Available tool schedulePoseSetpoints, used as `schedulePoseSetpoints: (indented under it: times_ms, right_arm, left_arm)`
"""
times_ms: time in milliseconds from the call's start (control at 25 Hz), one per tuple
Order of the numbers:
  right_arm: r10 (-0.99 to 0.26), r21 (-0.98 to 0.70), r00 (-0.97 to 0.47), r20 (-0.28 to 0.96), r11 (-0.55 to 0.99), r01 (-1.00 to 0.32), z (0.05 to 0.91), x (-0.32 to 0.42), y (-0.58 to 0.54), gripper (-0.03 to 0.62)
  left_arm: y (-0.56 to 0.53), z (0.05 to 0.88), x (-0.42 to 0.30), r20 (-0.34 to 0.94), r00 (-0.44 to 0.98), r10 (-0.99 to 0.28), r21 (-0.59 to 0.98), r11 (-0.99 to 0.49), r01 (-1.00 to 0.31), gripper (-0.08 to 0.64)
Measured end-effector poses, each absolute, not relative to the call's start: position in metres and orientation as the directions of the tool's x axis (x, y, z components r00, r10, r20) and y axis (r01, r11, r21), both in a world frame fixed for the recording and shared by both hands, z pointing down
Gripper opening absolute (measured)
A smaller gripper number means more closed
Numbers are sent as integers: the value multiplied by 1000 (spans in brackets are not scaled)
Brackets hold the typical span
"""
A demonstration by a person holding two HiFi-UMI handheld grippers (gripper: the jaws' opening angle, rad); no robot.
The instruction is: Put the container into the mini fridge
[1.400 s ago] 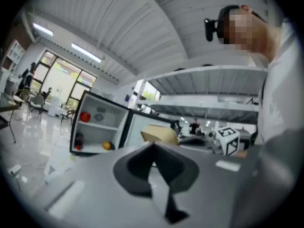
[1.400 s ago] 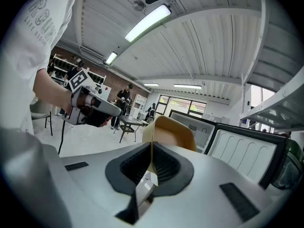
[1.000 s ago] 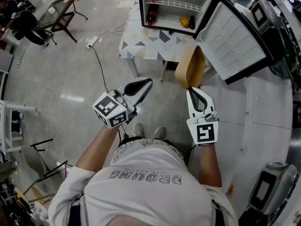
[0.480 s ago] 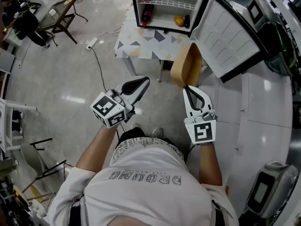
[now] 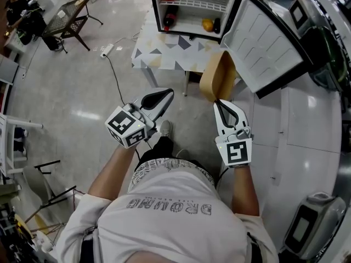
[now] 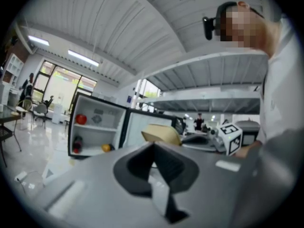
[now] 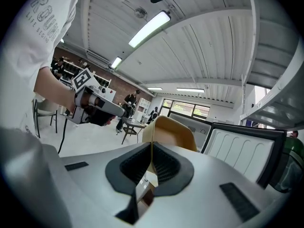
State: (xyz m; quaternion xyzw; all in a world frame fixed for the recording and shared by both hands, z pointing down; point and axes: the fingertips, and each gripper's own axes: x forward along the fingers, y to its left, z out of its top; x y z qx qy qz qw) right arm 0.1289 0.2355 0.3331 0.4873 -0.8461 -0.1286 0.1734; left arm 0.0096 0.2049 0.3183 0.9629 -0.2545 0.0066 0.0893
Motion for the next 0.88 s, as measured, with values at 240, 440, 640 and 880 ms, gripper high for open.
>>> schedulePoseSetpoints:
  times_ms: [240, 440, 640, 880]
  right_arm:
    - [-863, 391, -470, 187, 504, -770, 341, 129, 210, 12]
    - [-861, 388, -466, 202, 507, -770, 348, 126, 175, 12]
    - [-855, 376, -470, 219, 519, -768, 355, 115, 134, 12]
    - [-851, 372, -464, 247, 525, -765, 363, 102, 80, 12]
  left_arm:
    - [179, 323, 11, 52, 870, -491, 176, -853, -492, 8]
    - [144, 331, 9, 58, 871, -488, 182, -853, -490, 8]
    - [103, 337, -1, 59, 869, -492, 191, -848, -493, 8]
    - [48, 342, -13, 67, 871, -487, 205, -848, -489, 8]
